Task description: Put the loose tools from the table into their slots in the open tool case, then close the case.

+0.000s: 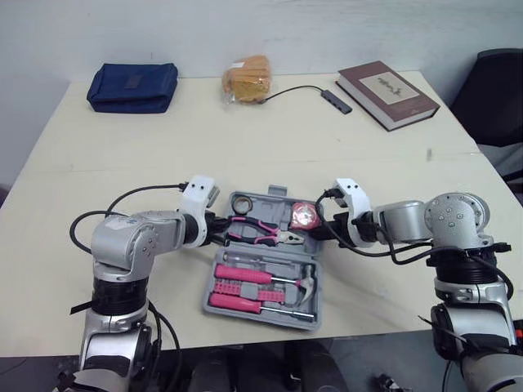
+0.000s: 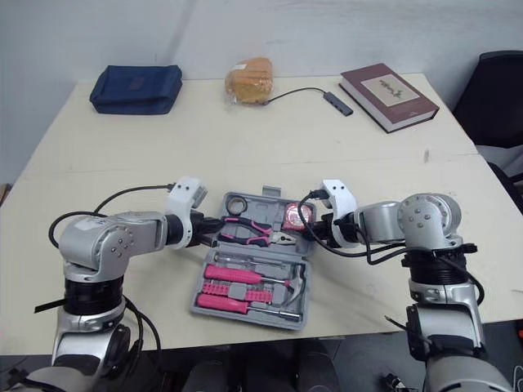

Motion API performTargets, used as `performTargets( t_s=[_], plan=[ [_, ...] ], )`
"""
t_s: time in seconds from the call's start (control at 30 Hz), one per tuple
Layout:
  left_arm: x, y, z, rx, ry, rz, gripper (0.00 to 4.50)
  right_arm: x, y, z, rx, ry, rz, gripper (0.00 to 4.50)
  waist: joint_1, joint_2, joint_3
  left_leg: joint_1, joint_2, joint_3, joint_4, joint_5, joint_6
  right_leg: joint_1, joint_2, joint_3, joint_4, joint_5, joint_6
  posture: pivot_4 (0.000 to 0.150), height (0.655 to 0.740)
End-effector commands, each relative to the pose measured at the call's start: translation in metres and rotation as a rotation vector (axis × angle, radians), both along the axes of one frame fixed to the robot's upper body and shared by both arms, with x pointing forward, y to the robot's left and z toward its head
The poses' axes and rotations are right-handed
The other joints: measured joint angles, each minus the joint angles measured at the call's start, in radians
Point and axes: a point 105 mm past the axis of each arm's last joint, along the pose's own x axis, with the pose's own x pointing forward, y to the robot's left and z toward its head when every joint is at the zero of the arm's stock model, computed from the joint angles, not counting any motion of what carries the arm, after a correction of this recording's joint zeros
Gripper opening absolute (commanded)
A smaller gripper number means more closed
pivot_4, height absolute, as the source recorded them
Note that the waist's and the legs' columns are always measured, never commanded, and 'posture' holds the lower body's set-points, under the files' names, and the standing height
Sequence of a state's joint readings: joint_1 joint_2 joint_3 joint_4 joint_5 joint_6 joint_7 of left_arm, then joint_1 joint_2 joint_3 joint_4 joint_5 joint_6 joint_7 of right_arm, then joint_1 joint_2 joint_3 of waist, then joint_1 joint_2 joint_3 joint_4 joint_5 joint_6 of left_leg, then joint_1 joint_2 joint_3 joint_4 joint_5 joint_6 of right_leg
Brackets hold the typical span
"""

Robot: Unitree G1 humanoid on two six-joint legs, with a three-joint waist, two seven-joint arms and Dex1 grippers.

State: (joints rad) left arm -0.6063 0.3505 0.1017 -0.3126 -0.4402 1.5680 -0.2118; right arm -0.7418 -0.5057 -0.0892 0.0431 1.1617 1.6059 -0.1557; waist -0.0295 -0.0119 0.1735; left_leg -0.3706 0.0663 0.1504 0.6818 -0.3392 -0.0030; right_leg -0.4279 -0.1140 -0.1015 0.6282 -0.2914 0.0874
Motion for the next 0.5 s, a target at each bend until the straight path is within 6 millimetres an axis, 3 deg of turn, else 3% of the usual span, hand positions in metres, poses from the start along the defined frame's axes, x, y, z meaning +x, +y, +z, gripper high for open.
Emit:
performTargets(
  t_s=[0.03, 0.23, 0.4, 0.5],
  plan=[
    [-0.003, -0.006, 0.005, -0.043, -0.026, -0.027, 0.0, 0.005, -0.001, 0.003, -0.011, -0.03, -0.047, 0.02, 0.0, 0.0, 0.0, 0.0, 0.0, 0.0, 0.0, 0.0, 0.0, 0.0, 0.0, 0.0, 0.0, 0.0, 0.0, 0.15, 0.74],
    [0.01, -0.009, 0.027, -0.146, -0.214, -0.009, 0.0, 0.015, 0.007, 0.047, -0.041, -0.382, -0.004, 0.02, 0.003, 0.001, 0.001, -0.002, 0.0, 0.0, 0.0, 0.001, 0.0, -0.002, 0.0, 0.0, 0.0, 0.0, 0.0, 0.15, 0.74],
    [0.023, -0.001, 0.046, -0.124, -0.484, -0.005, 0.0, 0.023, -0.008, 0.054, -0.264, -0.692, 0.077, 0.02, 0.01, 0.001, 0.001, -0.006, -0.003, -0.001, -0.001, 0.0, 0.0, -0.004, 0.0, -0.001, -0.002, 0.001, 0.002, 0.15, 0.74],
    [0.027, 0.008, 0.046, -0.048, -0.614, -0.012, 0.0, 0.022, -0.011, 0.05, -0.427, -0.905, 0.201, 0.02, 0.011, 0.0, 0.002, -0.006, -0.004, 0.0, -0.002, 0.0, -0.001, -0.004, 0.001, -0.002, -0.003, 0.001, 0.002, 0.15, 0.74]
  ],
)
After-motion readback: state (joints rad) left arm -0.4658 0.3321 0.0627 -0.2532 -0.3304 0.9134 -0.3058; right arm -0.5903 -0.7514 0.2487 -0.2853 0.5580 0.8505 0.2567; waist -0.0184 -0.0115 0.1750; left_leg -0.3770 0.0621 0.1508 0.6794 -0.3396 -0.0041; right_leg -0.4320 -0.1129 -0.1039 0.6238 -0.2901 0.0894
